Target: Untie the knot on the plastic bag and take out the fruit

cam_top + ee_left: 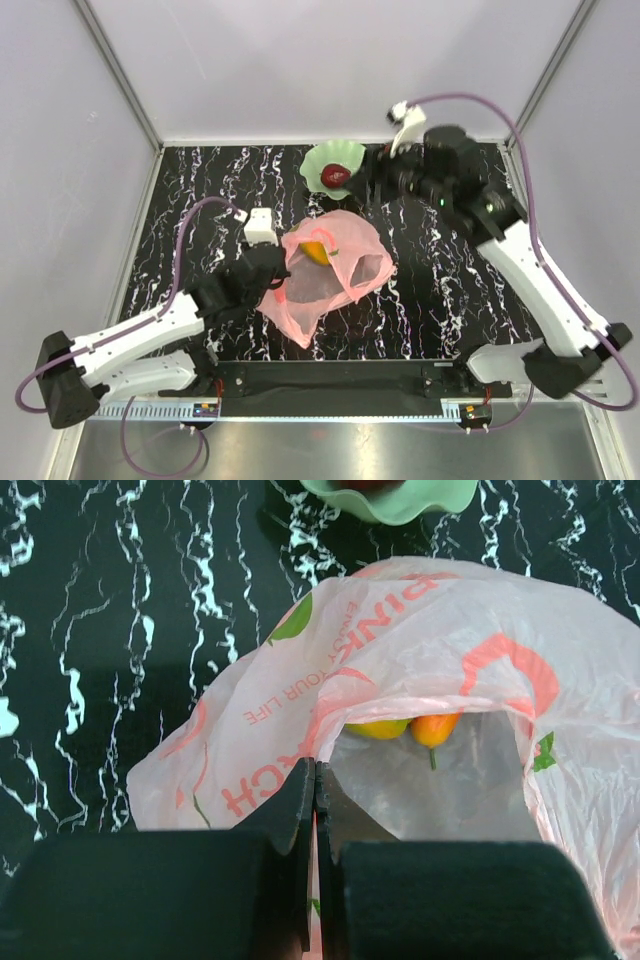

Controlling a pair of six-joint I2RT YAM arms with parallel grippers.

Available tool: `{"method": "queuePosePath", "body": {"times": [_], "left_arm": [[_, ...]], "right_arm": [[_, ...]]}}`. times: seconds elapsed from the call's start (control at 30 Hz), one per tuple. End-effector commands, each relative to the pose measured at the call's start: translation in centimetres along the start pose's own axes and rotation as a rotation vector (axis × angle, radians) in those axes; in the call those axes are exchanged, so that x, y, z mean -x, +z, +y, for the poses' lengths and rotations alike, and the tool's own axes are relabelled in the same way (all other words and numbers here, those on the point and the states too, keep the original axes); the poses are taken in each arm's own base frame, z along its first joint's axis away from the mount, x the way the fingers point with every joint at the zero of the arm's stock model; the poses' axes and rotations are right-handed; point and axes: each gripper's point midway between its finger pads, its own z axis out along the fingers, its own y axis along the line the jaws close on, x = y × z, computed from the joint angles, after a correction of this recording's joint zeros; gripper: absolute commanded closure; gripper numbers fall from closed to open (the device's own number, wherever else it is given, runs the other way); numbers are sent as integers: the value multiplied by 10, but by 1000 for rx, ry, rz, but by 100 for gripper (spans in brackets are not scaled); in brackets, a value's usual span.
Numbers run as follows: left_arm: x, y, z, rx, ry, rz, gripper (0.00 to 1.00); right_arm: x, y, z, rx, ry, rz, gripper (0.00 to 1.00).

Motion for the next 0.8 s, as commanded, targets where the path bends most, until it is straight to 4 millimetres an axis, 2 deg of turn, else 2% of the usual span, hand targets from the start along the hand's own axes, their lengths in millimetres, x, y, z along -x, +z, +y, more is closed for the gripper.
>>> {"method": "queuePosePath", "body": {"times": [0.0,0.03,0.1,0.13,0.17,0.23,0.3,0.33,0.37,0.4,0.43,0.47,0.5,0.6,0.67,0.73,0.77], "left_arm": [[41,2,-16,-19,-42,-105,100],[44,2,-18,-25,-48,-111,100],[47,1,-18,-27,-54,-120,100],[50,1,-17,-22,-61,-126,100],[51,1,-16,-23,-65,-129,100],[54,1,-16,-30,-66,-132,100],[59,1,-17,-33,-72,-137,100],[60,2,-17,-30,-69,-135,100],[60,2,-17,-30,-67,-135,100],[64,1,-18,-34,-71,-139,100],[64,1,-18,-35,-71,-138,100],[65,0,-18,-37,-74,-138,100],[68,-1,-19,-40,-76,-142,100],[69,-3,-19,-48,-81,-141,100],[70,-5,-20,-56,-83,-142,100],[72,-7,-20,-65,-92,-143,100],[73,-8,-20,-66,-95,-145,100]], "right_arm": [[-63,-3,33,102,9,134,41],[-84,-2,44,134,36,172,59],[-95,-8,57,154,41,167,80],[-117,-5,57,146,48,203,86],[-126,-7,67,158,30,206,92],[-143,-1,72,160,22,224,92],[-161,4,92,199,-14,261,92],[-162,6,101,204,-26,257,92],[-169,14,101,175,-44,264,92],[-177,15,113,191,-63,281,93],[-176,19,113,158,-63,272,97],[-184,29,106,99,-75,282,100],[-192,31,112,93,-87,291,100],[-210,48,100,-38,-109,292,100],[-214,59,75,-209,-112,248,100],[-215,64,57,-312,-111,207,100],[-221,70,55,-319,-120,212,100]]}}
